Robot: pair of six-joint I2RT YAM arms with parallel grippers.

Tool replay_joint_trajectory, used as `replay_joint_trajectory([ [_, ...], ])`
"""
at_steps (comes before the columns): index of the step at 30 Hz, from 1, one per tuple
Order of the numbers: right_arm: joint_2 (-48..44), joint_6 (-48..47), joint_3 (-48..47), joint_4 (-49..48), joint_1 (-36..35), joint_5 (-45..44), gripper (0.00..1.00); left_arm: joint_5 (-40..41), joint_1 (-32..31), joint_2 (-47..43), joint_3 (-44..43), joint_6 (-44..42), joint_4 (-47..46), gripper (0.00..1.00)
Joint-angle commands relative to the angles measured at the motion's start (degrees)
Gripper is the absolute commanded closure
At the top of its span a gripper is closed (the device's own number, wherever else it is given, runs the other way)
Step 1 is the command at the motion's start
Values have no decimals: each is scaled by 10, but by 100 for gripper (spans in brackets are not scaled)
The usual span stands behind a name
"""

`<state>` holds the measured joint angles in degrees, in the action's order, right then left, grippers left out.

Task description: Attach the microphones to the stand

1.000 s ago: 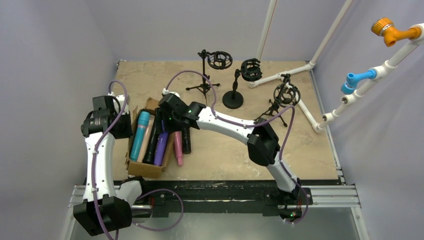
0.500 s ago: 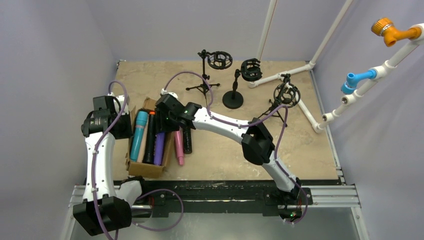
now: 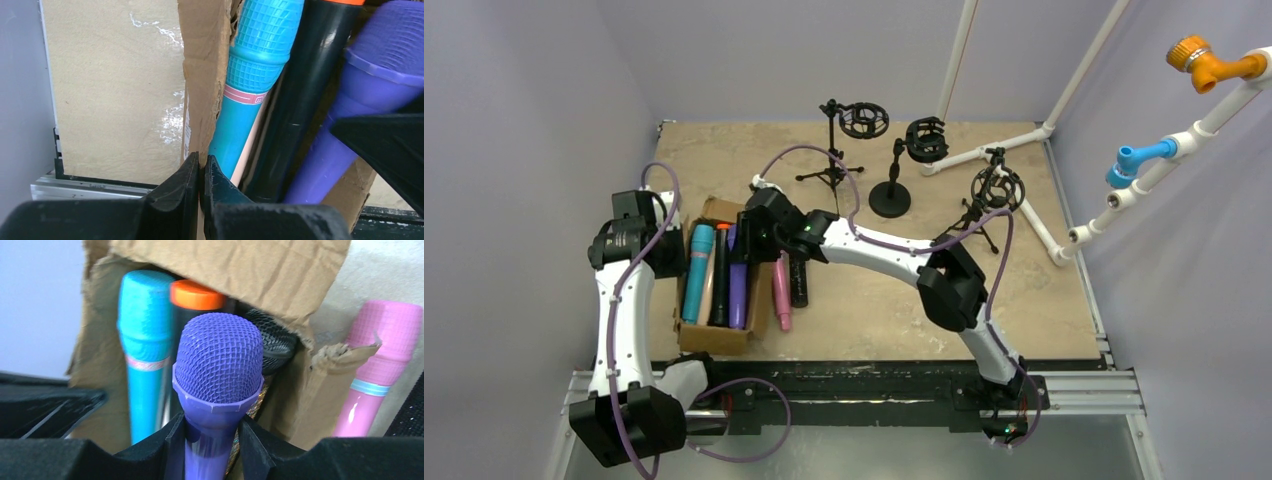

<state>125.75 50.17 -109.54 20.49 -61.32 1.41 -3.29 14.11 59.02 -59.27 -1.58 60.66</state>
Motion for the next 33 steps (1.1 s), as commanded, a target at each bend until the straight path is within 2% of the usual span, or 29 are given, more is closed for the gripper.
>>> replay_joint_trajectory([
  [1, -80, 11, 25, -82, 13, 64, 66, 13, -4, -3, -7, -10, -55, 100],
  [5, -114, 8, 46, -93, 53, 105, 65, 49, 0, 3, -8, -22, -58, 100],
  [15, -205, -63, 139, -34, 140, 132, 67, 51, 0, 5, -5, -21, -61, 100],
  [20, -233, -114, 202, 24, 164, 90, 67, 49, 0, 6, -3, -22, -62, 100],
  [25, -235, -118, 274, 9, 168, 45, 65, 37, 0, 6, -2, -15, -60, 100],
  [28, -215, -125, 285, 2, 168, -3, 64, 36, 0, 6, -2, -11, -55, 100],
  [33, -168, -110, 277, -20, 168, -13, 62, 36, 0, 15, -5, -8, -48, 100],
])
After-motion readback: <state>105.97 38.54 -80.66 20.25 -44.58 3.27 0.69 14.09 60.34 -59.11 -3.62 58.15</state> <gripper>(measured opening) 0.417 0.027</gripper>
